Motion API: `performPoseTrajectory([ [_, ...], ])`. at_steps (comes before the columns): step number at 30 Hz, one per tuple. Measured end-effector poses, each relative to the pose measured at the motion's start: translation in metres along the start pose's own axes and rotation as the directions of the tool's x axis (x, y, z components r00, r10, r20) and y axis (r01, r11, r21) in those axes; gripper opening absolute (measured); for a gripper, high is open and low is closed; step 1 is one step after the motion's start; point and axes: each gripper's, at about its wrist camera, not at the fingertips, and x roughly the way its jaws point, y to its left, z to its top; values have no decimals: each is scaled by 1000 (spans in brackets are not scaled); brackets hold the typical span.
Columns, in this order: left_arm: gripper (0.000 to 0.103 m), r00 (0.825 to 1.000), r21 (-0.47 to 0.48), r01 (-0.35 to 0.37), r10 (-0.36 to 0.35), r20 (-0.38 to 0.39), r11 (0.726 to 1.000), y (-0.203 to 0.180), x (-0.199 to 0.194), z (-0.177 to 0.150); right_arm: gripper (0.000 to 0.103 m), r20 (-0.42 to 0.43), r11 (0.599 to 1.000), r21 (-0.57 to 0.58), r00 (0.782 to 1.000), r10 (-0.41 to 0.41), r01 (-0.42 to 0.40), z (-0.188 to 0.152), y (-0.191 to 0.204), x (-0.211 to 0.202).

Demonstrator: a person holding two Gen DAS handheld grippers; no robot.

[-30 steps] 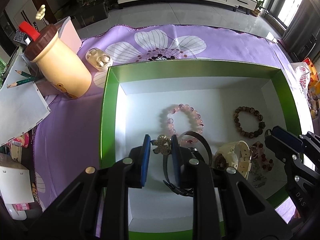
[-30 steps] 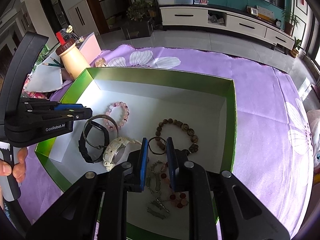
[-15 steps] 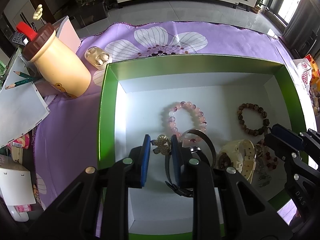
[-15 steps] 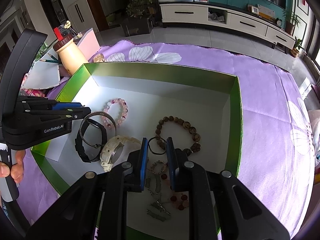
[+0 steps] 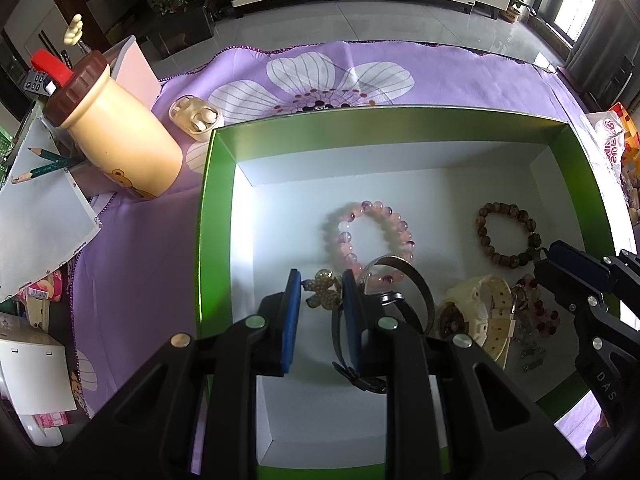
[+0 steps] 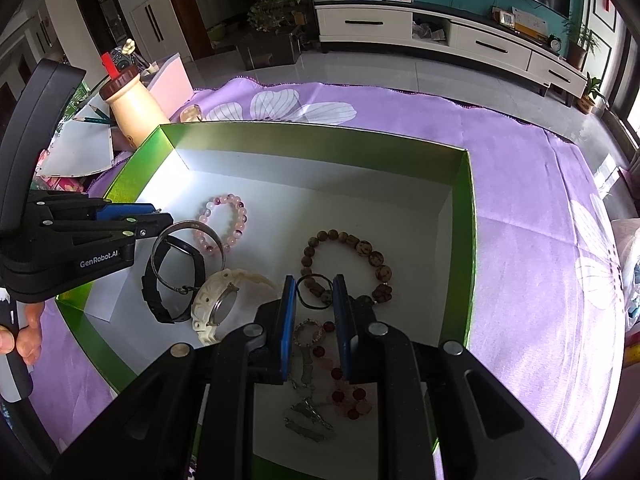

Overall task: Organize jewelry
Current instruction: 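Open both tools to release the held pieces inside the box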

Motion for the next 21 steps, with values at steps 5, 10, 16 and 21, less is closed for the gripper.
performPoseTrajectory([
  [5,21,1000,8,-4,4,1,1000,-1,-1,0,18,-5,1000,-2,1000,-2,2,-1,1,1],
  [10,21,1000,9,-10,10,1,1000,-1,-1,0,18,-8,1000,-3,1000,-5,5,-2,2,2],
  [16,21,1000,13,-14,14,1,1000,-2,0,0,18,-7,1000,1,1000,-3,3,-1,-1,1],
  [21,21,1000,15,-16,16,2,1000,-3,-1,0,18,-11,1000,6,1000,-2,2,-2,-2,1],
])
